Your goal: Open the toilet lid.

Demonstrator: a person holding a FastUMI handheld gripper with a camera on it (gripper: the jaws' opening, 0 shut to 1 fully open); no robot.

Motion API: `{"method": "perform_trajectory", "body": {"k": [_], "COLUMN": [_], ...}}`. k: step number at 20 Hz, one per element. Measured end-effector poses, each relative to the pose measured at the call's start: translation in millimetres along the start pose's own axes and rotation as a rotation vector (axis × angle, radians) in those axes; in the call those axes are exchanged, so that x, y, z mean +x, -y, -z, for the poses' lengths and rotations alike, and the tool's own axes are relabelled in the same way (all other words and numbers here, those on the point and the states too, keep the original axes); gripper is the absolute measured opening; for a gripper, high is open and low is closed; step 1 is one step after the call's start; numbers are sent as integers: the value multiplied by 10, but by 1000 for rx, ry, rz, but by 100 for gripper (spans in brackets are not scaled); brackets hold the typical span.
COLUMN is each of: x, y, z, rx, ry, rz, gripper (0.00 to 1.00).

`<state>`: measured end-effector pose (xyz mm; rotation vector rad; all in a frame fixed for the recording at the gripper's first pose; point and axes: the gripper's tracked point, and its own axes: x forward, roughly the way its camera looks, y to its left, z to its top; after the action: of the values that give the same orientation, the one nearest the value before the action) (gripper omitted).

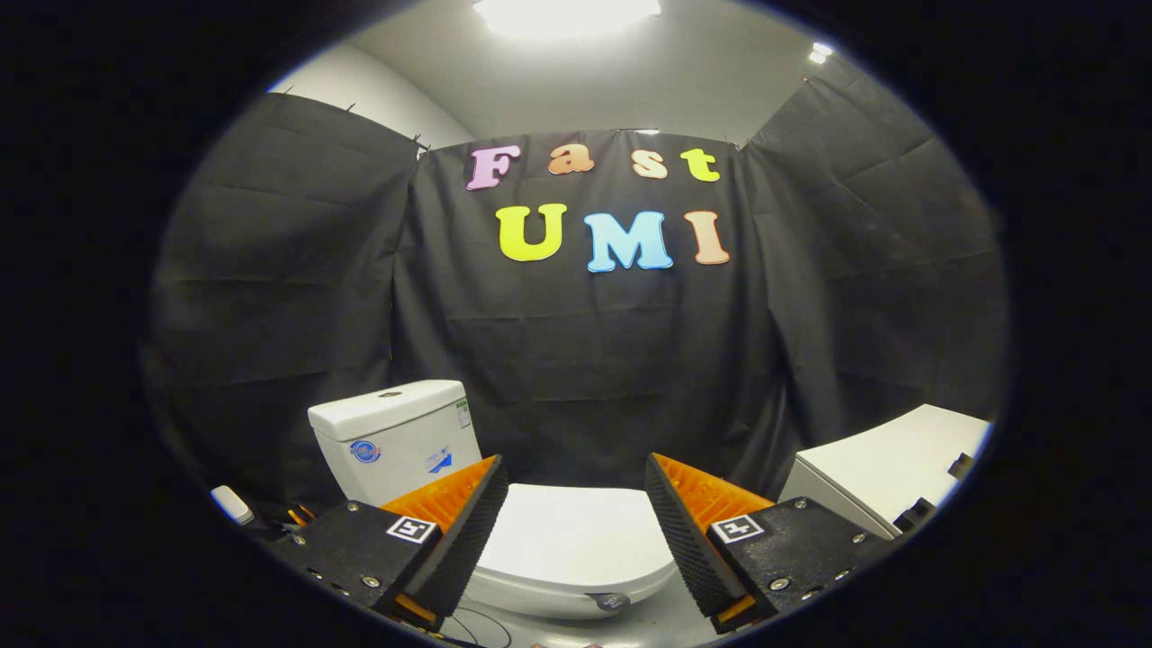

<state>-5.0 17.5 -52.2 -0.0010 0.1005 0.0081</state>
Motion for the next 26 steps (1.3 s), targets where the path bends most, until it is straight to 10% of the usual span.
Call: {"method": "perform_trajectory", "body": {"k": [26], "x": [266], "y": [158], "z": [2655], "rx": [854], "ry": [-366], "rz": [267], "gripper": [94]}}
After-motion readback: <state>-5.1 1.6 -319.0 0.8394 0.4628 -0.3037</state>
